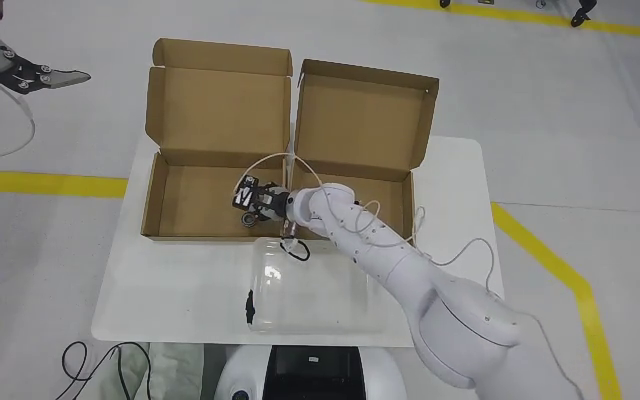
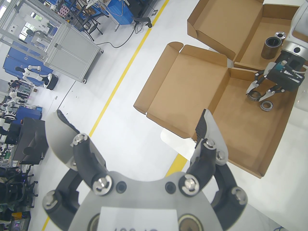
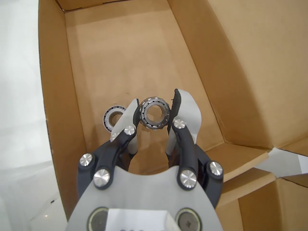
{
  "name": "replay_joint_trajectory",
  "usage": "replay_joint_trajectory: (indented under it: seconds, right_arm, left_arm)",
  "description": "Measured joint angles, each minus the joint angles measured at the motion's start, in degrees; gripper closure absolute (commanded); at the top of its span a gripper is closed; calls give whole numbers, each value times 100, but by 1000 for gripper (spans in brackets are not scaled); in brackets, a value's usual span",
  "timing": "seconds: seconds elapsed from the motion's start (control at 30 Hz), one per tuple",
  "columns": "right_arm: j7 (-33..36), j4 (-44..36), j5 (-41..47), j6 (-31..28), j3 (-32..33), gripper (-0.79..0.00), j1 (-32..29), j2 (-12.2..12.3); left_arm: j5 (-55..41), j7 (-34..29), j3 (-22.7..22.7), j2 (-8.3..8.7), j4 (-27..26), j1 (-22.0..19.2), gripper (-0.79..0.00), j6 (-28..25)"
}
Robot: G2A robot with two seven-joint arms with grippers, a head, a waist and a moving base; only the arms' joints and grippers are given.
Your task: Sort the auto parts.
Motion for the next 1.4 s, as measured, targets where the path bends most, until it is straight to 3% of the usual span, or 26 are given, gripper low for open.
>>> replay_joint_trajectory:
  seconds: [0.07, 0.37, 0.67, 0.9, 1.17, 1.4]
  right_arm:
    - [-30, 99, -28, -5, -4, -388, 32, -55]
    - [-505, 315, -177, -107, 17, -456, 106, -205]
    - [-1336, 47, -528, -203, 94, -613, 75, -82]
    - [-1417, -579, -848, -196, 275, -785, -87, 223]
    - [-858, -1876, -1110, -181, 781, -785, -556, 756]
    - [3, -3653, -1391, -486, 1662, -785, -1455, 1416]
  left_arm:
    - [0, 0, 0, 0, 0, 0, -785, 0]
    - [0, 0, 0, 0, 0, 0, -785, 0]
    - [0, 0, 0, 0, 0, 0, -785, 0]
    - [0, 0, 0, 0, 0, 0, -785, 0]
    - [0, 0, 0, 0, 0, 0, -785, 0]
    - [0, 0, 0, 0, 0, 0, -785, 0]
